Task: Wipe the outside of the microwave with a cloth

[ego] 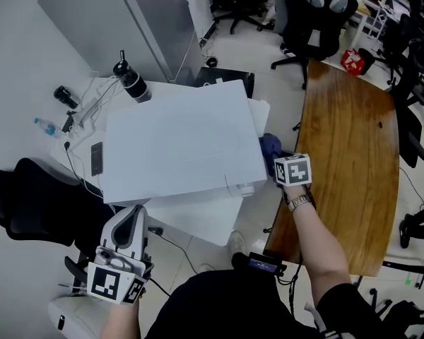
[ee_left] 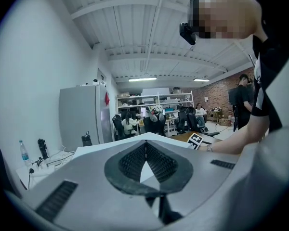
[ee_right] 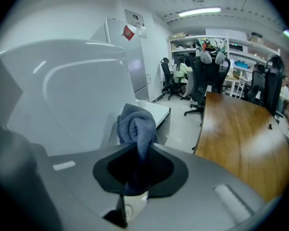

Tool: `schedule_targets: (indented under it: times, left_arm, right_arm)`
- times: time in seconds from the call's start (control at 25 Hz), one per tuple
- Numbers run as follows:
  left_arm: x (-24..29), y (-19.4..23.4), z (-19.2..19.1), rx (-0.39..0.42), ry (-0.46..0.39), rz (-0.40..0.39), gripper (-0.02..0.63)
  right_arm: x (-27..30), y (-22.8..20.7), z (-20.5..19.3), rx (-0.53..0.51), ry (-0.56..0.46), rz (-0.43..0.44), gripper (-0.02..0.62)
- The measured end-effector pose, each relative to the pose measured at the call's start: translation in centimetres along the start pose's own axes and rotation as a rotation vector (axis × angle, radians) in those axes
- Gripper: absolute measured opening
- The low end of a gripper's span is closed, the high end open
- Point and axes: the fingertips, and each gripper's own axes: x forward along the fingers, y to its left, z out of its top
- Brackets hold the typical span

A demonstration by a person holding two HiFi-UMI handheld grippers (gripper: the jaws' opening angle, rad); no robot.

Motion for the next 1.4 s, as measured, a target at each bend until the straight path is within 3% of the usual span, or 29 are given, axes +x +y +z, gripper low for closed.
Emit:
schedule_targets:
  times: [0.44,0.8,1.04,1.4]
  left_arm:
    - [-6.1,1.5,-0.8,-0.056,-0.086,-0.047,0.006]
    - [-11.4,1.9,-1.8,-0.088,-0.144,-0.100,0.005]
    - [-15.0,3.1,-2.8,-0.108,-0.154,-0.100,0.005]
    - [-21.1,6.5,-4.3,-0.111,-0.147,-0.016,0.005]
  right_arm:
    - [-12.1,4.4,-1.7,-0.016,-0.129,-0.090,0.049]
    - [-20.6,11.8,-4.0,-0.033,-0.220,-0.107,0.049]
    - [-22.1,20.8,-3.5,-0.114,-0.254,-0.004,0.049]
    - [-17.4,37.0,-3.0,-0.278,-0.259,0.243,0.049]
